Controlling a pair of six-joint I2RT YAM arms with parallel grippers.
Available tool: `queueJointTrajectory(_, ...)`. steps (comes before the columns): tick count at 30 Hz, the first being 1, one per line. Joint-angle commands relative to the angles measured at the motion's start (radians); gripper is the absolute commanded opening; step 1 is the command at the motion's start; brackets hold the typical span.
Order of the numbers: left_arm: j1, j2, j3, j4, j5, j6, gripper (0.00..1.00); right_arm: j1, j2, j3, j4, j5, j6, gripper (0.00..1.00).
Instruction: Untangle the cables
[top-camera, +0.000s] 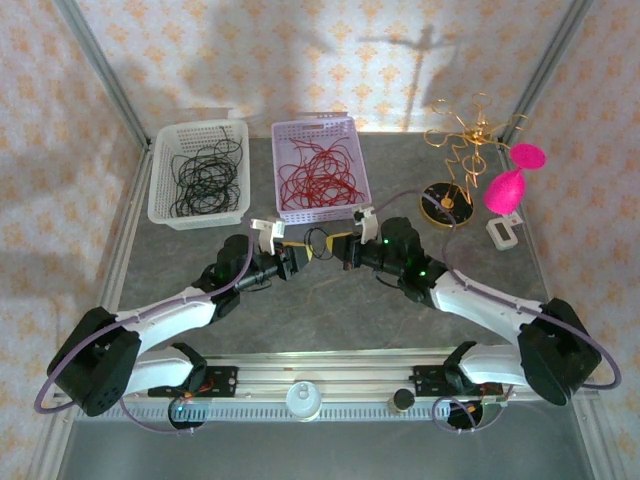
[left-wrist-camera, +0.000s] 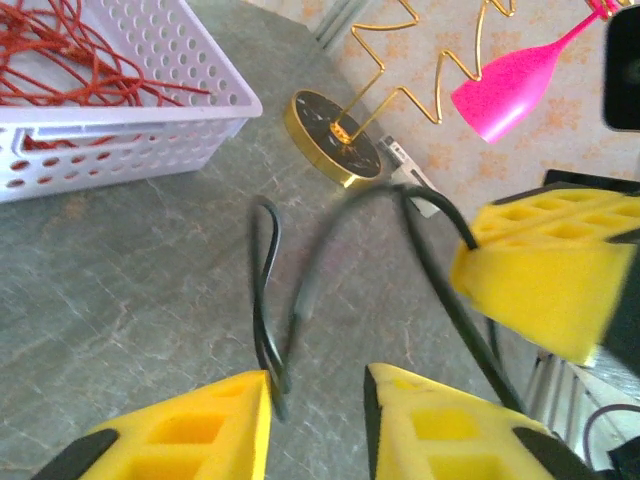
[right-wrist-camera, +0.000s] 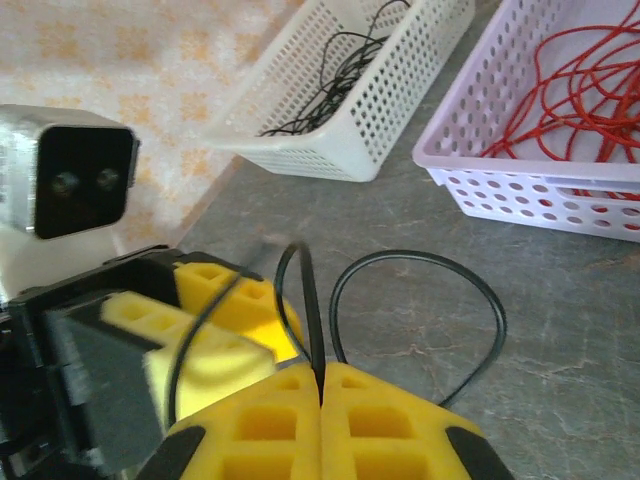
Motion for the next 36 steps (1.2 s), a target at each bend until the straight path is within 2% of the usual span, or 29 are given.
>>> queueJointTrajectory(1, -0.006, 0.004, 0.027, -0.003, -0.061, 0.033, 0.28, -0.003, -0.035, 0.028, -0.013, -0.044, 0.019, 0.00)
queueJointTrajectory(5, -0.004, 0.008, 0.030, 0.003, -0.093, 0.038, 0.28, -0.004, -0.071, 0.034, -0.032, -0.043, 0.021, 0.00)
queueJointTrajectory(8, -0.004, 0.007, 0.033, 0.001, -0.130, 0.042, 0.16, -0.004, -0.079, 0.042, -0.051, -0.043, 0.015, 0.00)
queueJointTrajectory(12, -0.004, -0.004, 0.038, -0.063, -0.247, 0.050, 0.00, -0.004, -0.098, 0.072, -0.144, -0.003, -0.056, 0.00)
queueJointTrajectory(14, -0.004, -0.016, 0.048, -0.118, -0.273, 0.068, 0.00, -0.002, -0.112, 0.091, -0.205, 0.051, -0.118, 0.00)
queueJointTrajectory(18, -0.008, -0.041, 0.090, -0.226, -0.228, 0.123, 0.00, 0.027, -0.134, 0.113, -0.278, 0.139, -0.247, 0.00)
queueJointTrajectory(25, -0.016, -0.147, 0.182, -0.461, -0.216, 0.196, 0.00, 0.113, -0.095, 0.125, -0.277, 0.358, -0.423, 0.00)
queueJointTrajectory(28, -0.019, -0.182, 0.234, -0.549, -0.170, 0.187, 0.00, 0.113, -0.061, 0.116, -0.203, 0.401, -0.409, 0.05)
queueJointTrajectory(30, -0.029, -0.197, 0.274, -0.600, -0.138, 0.183, 0.00, 0.113, -0.046, 0.105, -0.124, 0.404, -0.378, 0.12)
queueJointTrajectory(33, -0.042, -0.226, 0.307, -0.662, -0.141, 0.182, 0.00, 0.113, -0.019, 0.087, -0.020, 0.401, -0.338, 0.25)
queueJointTrajectory(36, -0.044, -0.255, 0.325, -0.707, -0.150, 0.185, 0.00, 0.113, 0.013, 0.082, 0.034, 0.463, -0.314, 0.30)
